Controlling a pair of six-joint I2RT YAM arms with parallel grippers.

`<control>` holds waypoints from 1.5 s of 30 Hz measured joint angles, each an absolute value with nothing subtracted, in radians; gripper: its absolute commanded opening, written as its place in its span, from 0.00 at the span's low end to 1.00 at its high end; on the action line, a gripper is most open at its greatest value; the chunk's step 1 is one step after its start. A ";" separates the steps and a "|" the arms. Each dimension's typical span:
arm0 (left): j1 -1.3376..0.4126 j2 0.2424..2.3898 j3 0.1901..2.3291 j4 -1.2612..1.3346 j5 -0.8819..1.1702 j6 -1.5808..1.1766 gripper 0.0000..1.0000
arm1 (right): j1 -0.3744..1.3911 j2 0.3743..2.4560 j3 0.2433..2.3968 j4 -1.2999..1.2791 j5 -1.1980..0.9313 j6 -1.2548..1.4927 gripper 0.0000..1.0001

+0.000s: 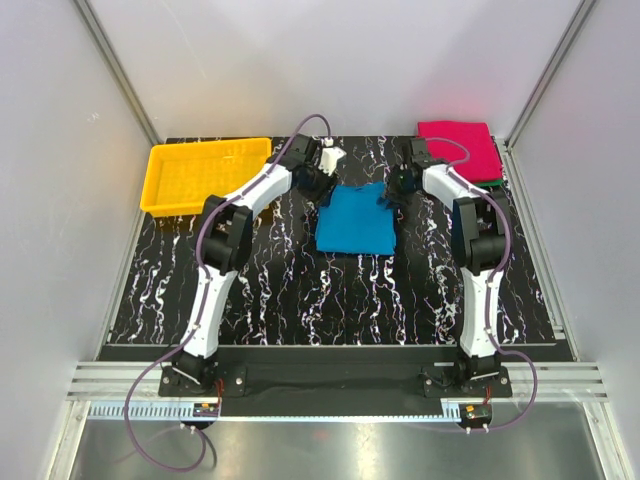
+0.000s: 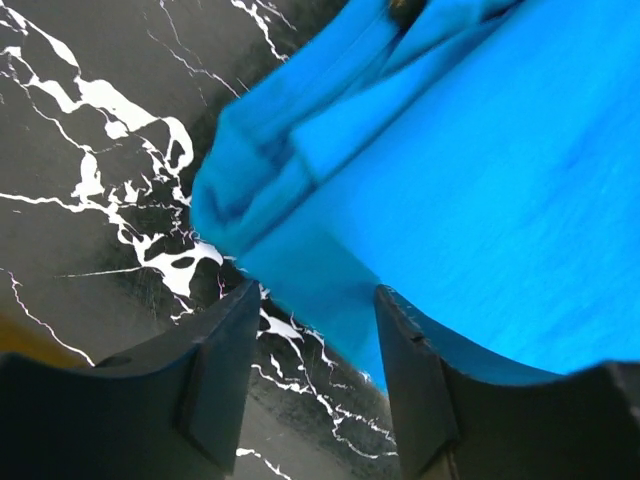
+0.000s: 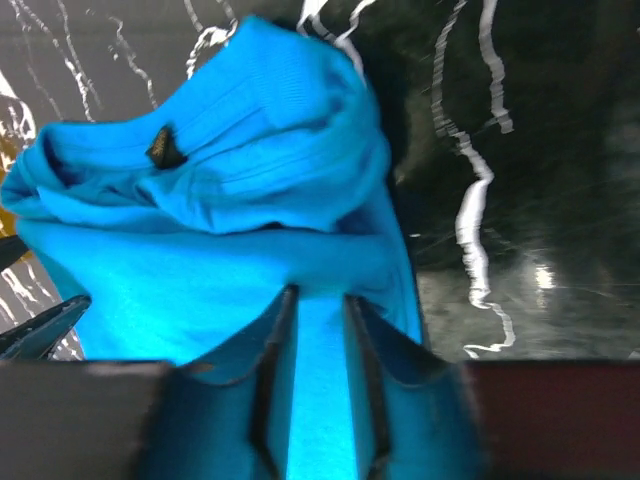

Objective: Fold and stack the t-shirts
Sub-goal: Fold the tshirt, then neatly place the folded tshirt to the corner

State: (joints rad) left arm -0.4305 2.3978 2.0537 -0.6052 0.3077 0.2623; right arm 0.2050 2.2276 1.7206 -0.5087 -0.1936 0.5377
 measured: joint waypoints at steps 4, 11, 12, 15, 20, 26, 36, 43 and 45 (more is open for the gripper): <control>-0.429 2.397 2.054 -0.603 0.302 0.245 0.65 | 0.197 2.225 1.752 -0.532 -0.175 0.492 0.67; -0.424 2.335 2.030 -0.643 0.297 0.255 0.67 | 0.197 2.100 1.656 -0.584 -0.128 0.411 0.82; -0.423 2.303 2.009 -0.650 0.297 0.263 0.67 | 0.197 2.077 1.632 -0.589 -0.129 0.408 0.82; -0.420 2.219 1.950 -0.659 0.299 0.282 0.67 | 0.197 2.051 1.591 -0.595 -0.140 0.402 0.77; -0.415 2.066 1.824 -0.663 0.304 0.312 0.67 | 0.195 2.101 1.577 -0.598 -0.154 0.396 0.68; -0.410 1.996 1.738 -0.664 0.310 0.335 0.67 | 0.181 2.149 1.576 -0.554 -0.240 0.412 0.33; -0.406 1.974 1.710 -0.669 0.310 0.350 0.67 | 0.139 2.191 1.610 -0.529 -0.331 0.418 0.00; -0.391 1.921 1.675 -0.683 0.301 0.374 0.67 | 0.138 2.314 1.932 -0.685 -0.217 0.284 0.00; -0.385 1.909 1.675 -0.693 0.290 0.381 0.67 | 0.138 2.363 2.082 -0.751 -0.158 0.240 0.00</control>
